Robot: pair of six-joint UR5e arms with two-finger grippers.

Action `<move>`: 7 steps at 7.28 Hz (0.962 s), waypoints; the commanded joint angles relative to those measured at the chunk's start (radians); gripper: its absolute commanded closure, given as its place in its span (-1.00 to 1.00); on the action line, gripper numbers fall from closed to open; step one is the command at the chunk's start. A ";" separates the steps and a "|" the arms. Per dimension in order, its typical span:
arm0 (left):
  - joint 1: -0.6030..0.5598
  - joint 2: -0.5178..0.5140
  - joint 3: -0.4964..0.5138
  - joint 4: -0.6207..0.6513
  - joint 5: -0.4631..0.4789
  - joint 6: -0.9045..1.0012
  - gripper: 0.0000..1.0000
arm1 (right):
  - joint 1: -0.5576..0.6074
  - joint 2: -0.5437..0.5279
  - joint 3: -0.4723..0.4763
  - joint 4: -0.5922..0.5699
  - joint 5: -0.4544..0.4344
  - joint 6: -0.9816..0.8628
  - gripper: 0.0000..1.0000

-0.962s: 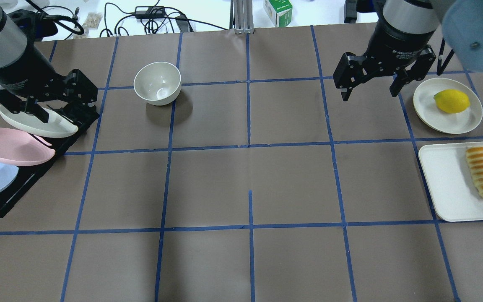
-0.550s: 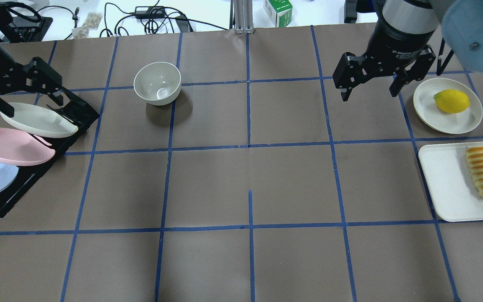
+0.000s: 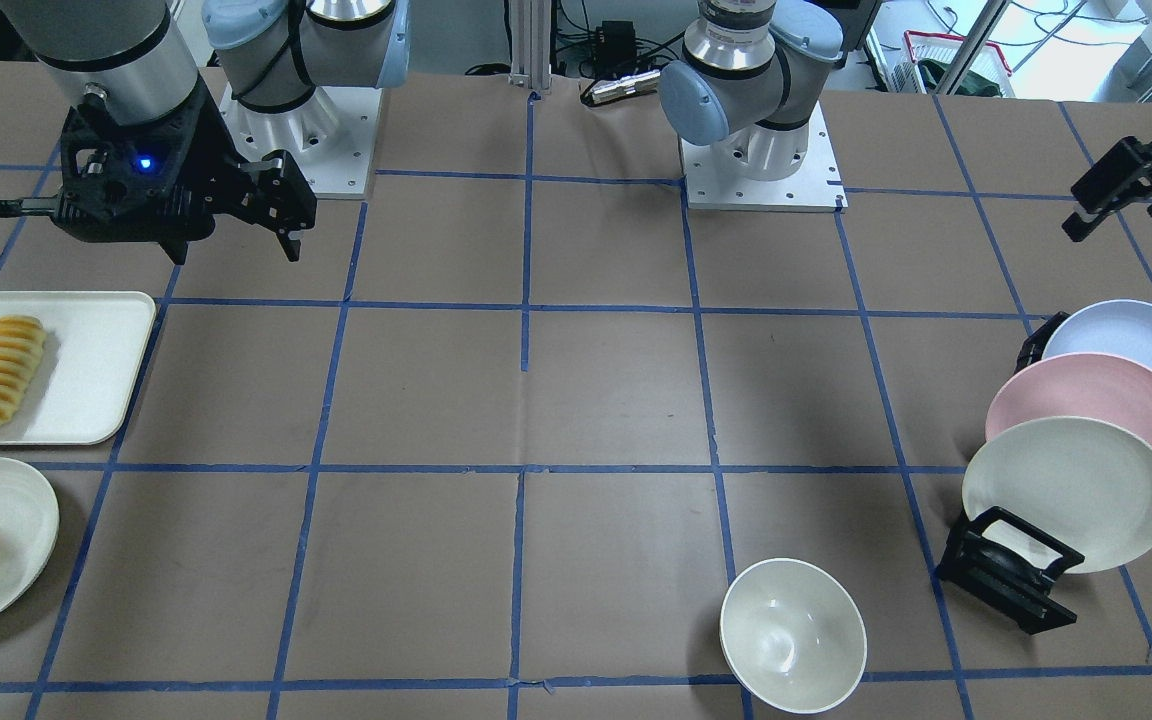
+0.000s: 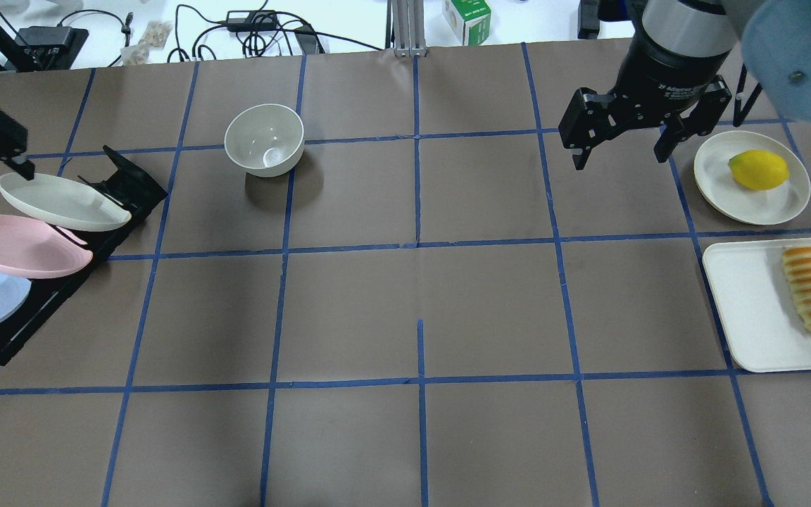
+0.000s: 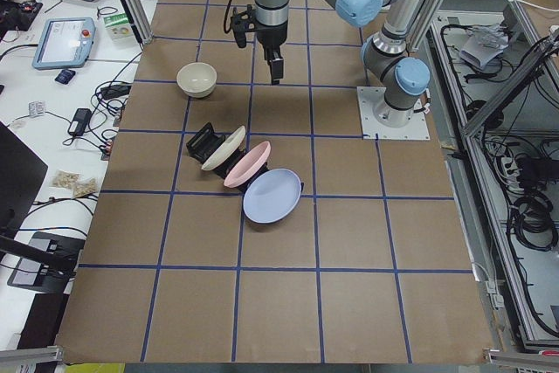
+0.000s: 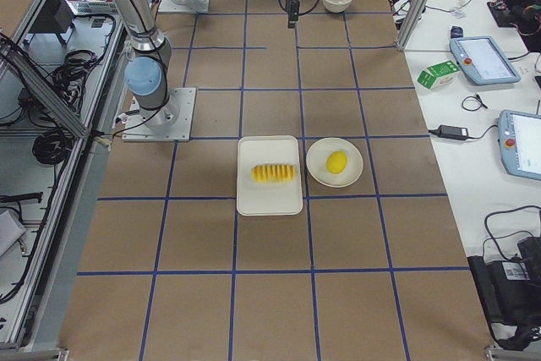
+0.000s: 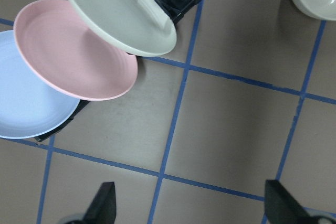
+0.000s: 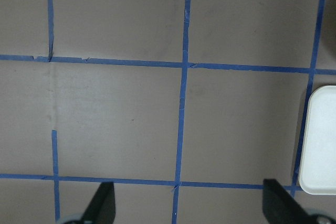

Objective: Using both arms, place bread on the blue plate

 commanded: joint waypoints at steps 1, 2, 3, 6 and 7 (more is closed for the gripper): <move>0.156 -0.043 0.001 0.019 -0.004 0.162 -1.00 | -0.001 0.000 0.000 0.000 0.001 0.000 -1.00; 0.223 -0.073 0.001 0.054 -0.007 0.268 -1.00 | -0.001 0.000 0.000 0.000 0.001 0.000 -1.00; 0.283 -0.105 0.001 0.114 -0.010 0.366 -1.00 | 0.001 -0.002 0.000 0.000 0.001 0.000 -1.00; 0.397 -0.239 0.001 0.232 -0.102 0.484 -1.00 | -0.001 0.000 0.000 0.000 0.001 -0.002 -1.00; 0.403 -0.289 0.001 0.287 -0.105 0.499 -1.00 | 0.001 0.000 0.000 0.000 0.001 -0.002 -1.00</move>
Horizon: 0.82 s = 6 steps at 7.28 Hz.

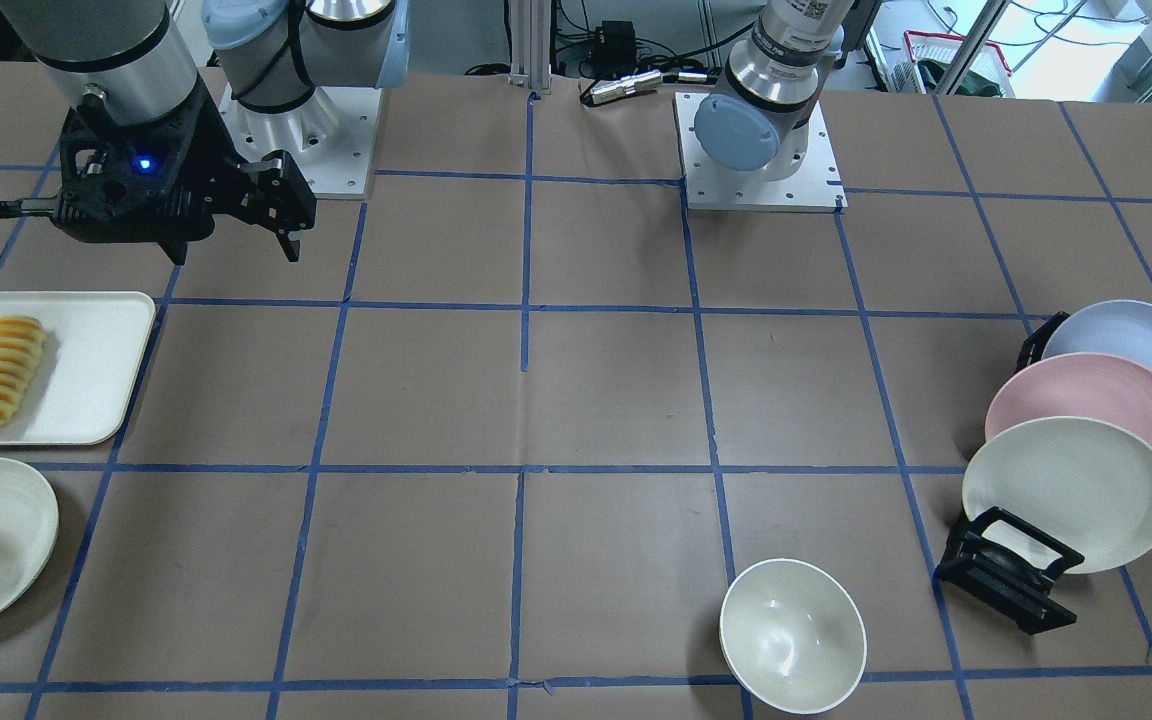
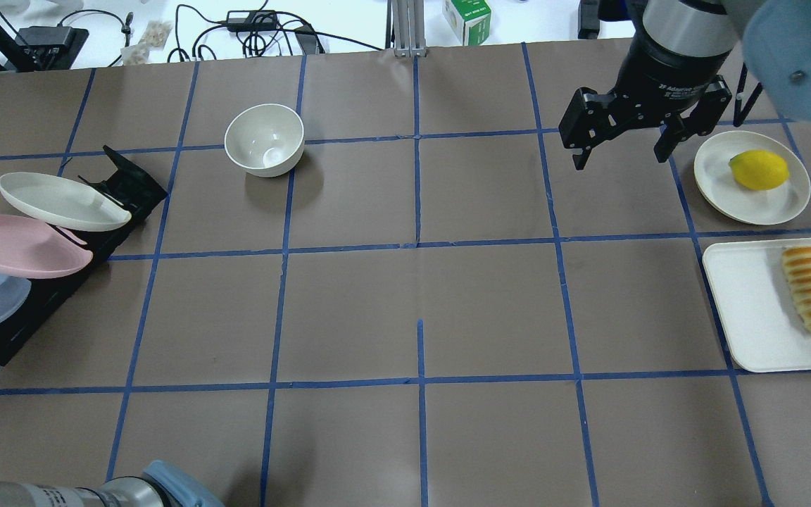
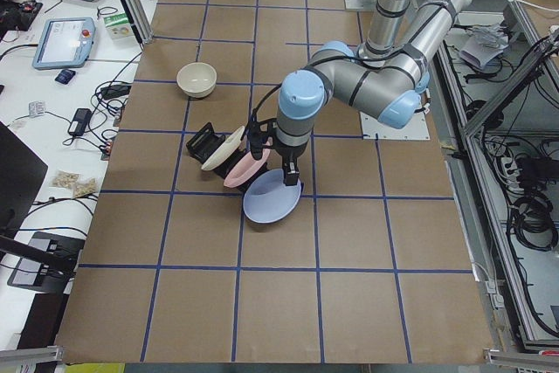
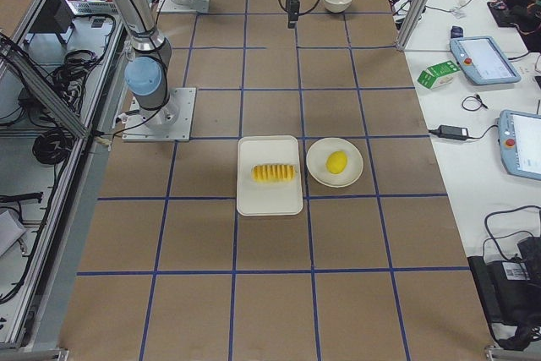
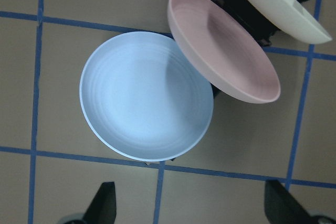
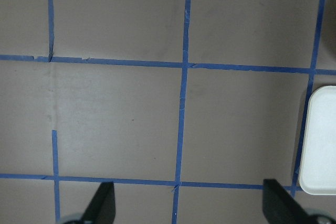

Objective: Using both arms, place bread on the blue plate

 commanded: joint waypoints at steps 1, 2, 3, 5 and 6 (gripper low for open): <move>0.030 -0.097 0.006 0.076 -0.044 0.026 -1.00 | 0.001 0.000 0.000 0.000 0.000 0.001 -1.00; 0.062 -0.132 0.014 0.081 -0.050 0.036 -1.00 | 0.001 0.000 0.000 0.000 0.000 0.000 -1.00; 0.064 -0.167 0.027 0.089 -0.064 0.025 -1.00 | 0.001 0.000 0.000 0.000 0.000 0.000 -1.00; 0.064 -0.218 0.032 0.092 -0.118 -0.016 -1.00 | 0.000 0.000 0.000 0.000 0.000 0.001 -1.00; 0.064 -0.245 0.034 0.105 -0.119 -0.029 -1.00 | 0.000 0.000 0.000 0.001 0.000 0.001 -1.00</move>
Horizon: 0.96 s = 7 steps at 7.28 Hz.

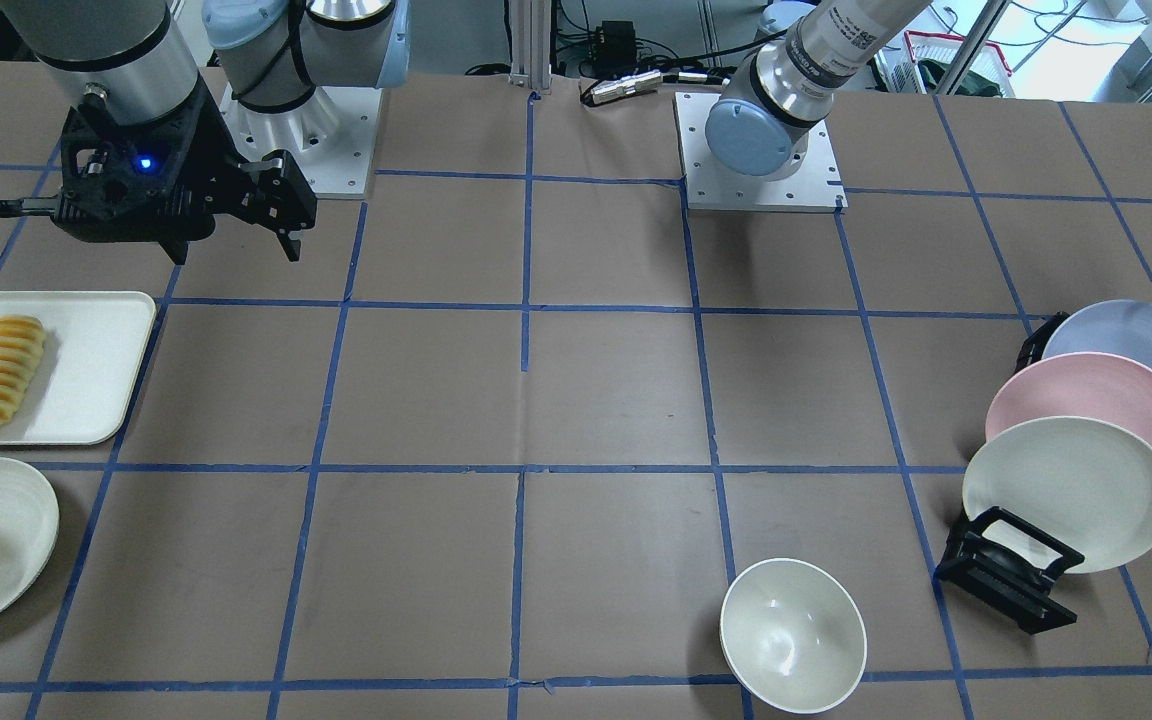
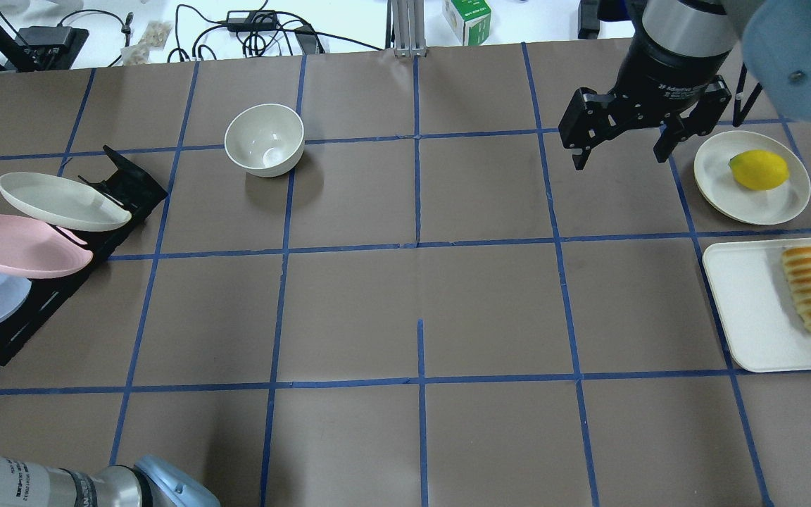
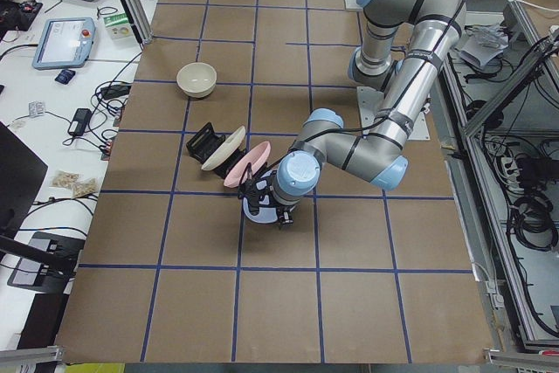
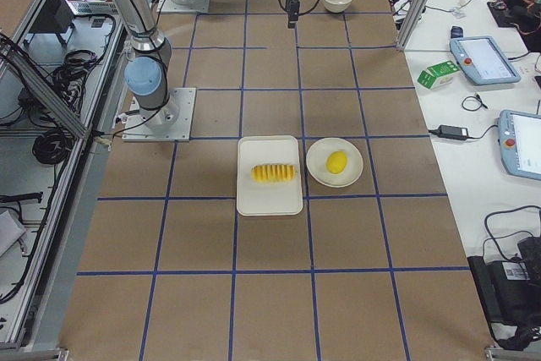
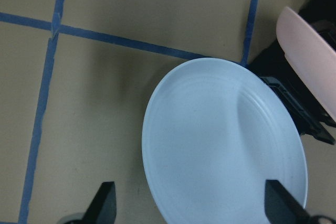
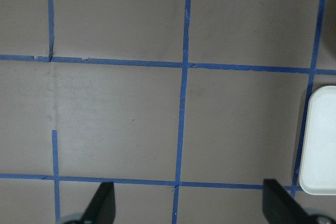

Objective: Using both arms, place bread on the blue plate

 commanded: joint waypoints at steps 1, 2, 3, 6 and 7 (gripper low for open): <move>0.001 -0.056 0.003 0.032 -0.008 -0.033 -1.00 | 0.001 0.000 0.000 0.001 0.000 0.001 -1.00; 0.001 -0.075 0.001 0.032 -0.005 -0.039 -1.00 | 0.001 0.000 0.000 0.001 0.000 0.001 -1.00; 0.001 -0.096 0.000 0.032 -0.004 -0.047 -1.00 | 0.000 0.000 0.000 0.004 0.000 -0.001 -1.00; 0.001 -0.125 0.001 0.033 0.007 -0.079 -1.00 | 0.001 0.000 0.000 0.000 0.000 -0.001 -1.00; 0.001 -0.130 0.000 0.032 0.025 -0.079 -1.00 | 0.000 0.000 0.000 0.001 0.000 0.001 -1.00</move>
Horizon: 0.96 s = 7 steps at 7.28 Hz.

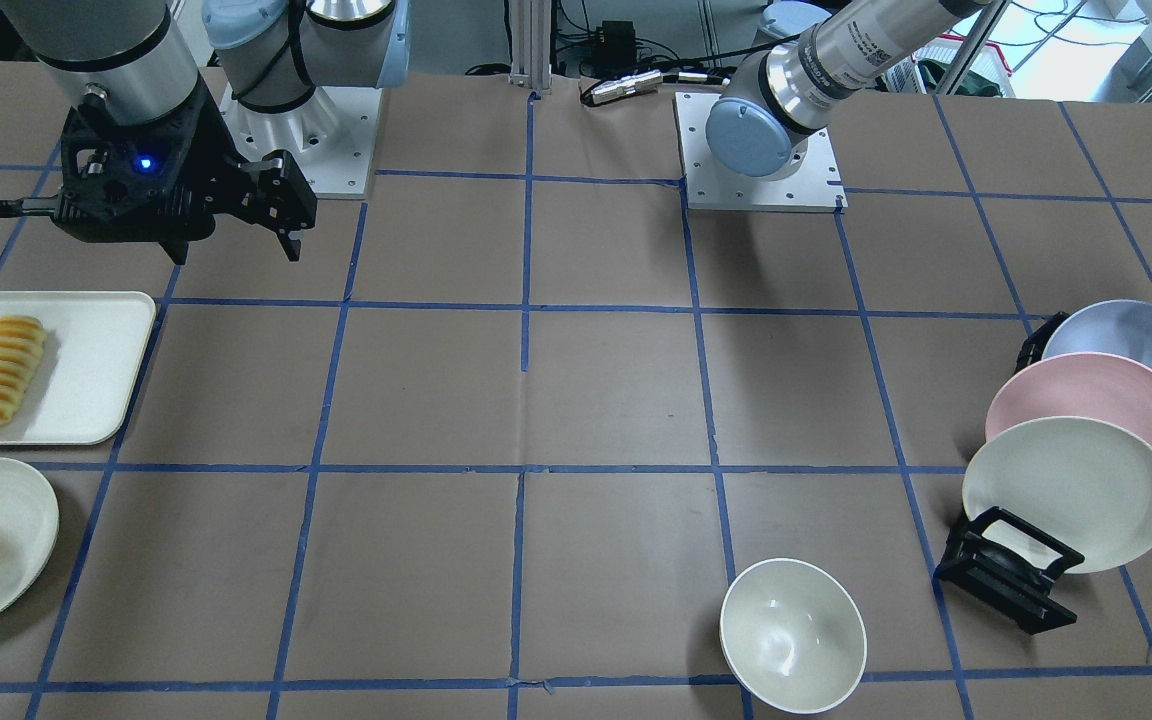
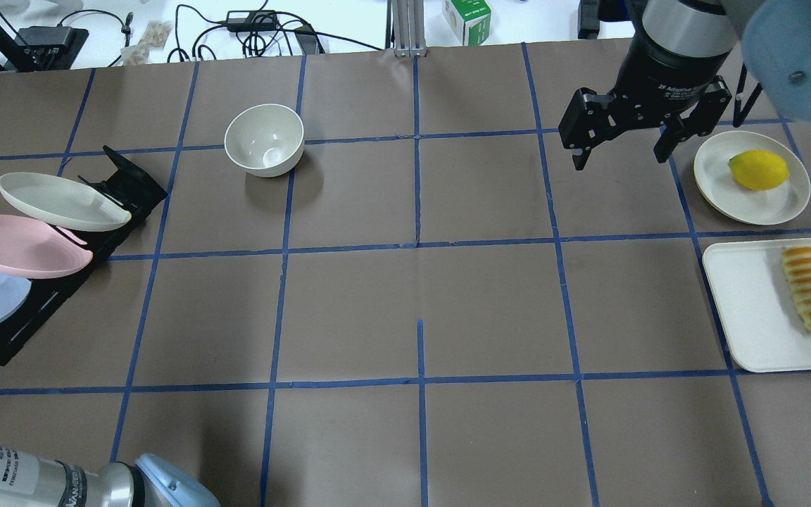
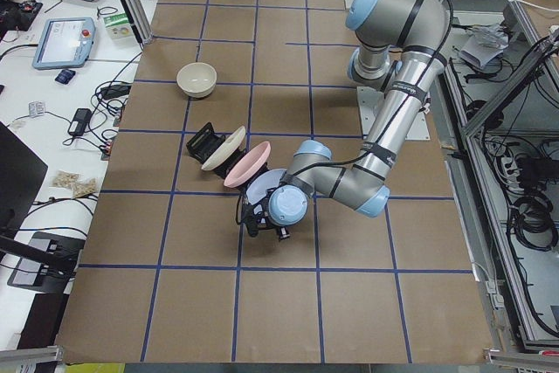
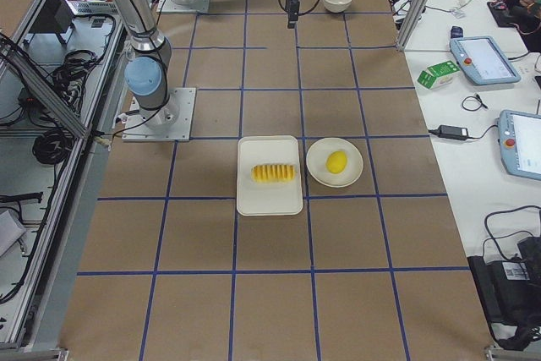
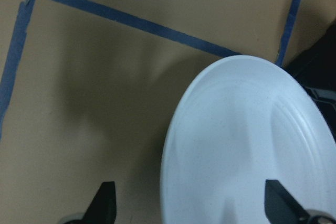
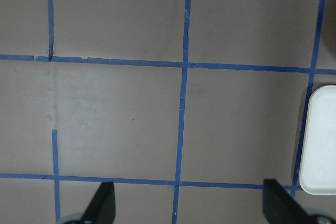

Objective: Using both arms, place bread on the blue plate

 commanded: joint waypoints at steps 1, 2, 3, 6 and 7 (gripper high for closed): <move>0.000 -0.017 0.000 -0.001 0.033 -0.005 -1.00 | 0.000 0.000 0.000 0.002 0.000 0.001 -1.00; -0.002 -0.020 0.000 -0.001 0.032 -0.026 -1.00 | 0.000 0.000 0.000 0.001 0.000 0.001 -1.00; -0.003 -0.020 0.000 -0.001 0.030 -0.062 -0.69 | 0.000 0.000 0.000 0.001 0.000 -0.001 -1.00; -0.003 -0.017 0.003 -0.001 0.030 -0.066 1.00 | 0.000 0.000 0.000 -0.001 0.000 -0.001 -1.00; -0.003 -0.009 0.001 -0.001 0.030 -0.064 1.00 | 0.000 0.000 -0.002 -0.003 0.000 -0.001 -1.00</move>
